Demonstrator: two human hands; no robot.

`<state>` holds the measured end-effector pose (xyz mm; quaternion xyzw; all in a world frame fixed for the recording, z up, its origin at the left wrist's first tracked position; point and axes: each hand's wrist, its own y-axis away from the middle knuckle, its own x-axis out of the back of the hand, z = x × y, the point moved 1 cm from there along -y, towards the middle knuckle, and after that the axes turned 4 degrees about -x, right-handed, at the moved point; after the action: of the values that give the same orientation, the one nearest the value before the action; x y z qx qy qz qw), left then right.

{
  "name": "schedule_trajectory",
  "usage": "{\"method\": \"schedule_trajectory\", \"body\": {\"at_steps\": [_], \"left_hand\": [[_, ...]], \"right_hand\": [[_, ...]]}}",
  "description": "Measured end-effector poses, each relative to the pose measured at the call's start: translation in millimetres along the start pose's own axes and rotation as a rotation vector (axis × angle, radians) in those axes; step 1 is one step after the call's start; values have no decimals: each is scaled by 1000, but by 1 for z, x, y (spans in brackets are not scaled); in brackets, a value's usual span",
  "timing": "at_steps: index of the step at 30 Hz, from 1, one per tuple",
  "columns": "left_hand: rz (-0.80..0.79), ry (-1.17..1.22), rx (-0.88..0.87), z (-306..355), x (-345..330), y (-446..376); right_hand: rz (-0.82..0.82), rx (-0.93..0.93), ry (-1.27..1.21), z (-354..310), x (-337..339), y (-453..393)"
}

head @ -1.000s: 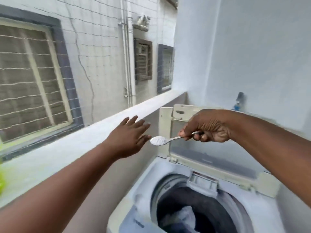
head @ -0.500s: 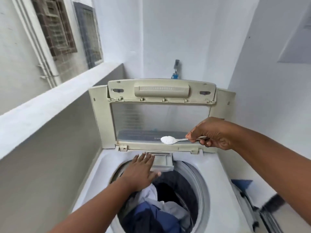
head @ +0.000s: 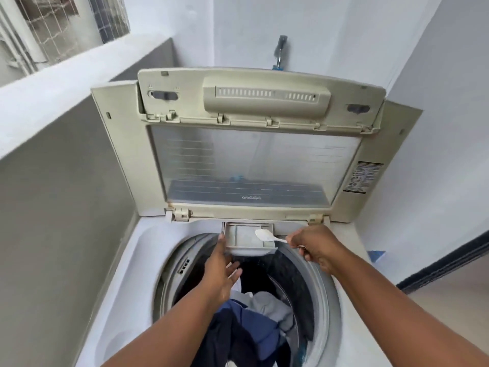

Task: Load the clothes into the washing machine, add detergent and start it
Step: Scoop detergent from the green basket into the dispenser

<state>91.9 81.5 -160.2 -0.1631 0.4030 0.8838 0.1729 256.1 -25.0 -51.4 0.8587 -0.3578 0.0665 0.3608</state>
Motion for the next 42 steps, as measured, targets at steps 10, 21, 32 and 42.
{"method": "schedule_trajectory", "body": {"at_steps": [10,21,32,42], "left_hand": [[62,178,-116,-12,-8,-12],[89,144,-171,-16,-8,-15],[90,119,-177,-14,-7,-13],[68,41,-116,-7,-1,-12]], "right_hand": [[28,194,67,29,-36,-42],[90,366,210,39,-41,-49],[240,862,521,55,-44,-38],[315,1050,927,50,-42,-15]]}}
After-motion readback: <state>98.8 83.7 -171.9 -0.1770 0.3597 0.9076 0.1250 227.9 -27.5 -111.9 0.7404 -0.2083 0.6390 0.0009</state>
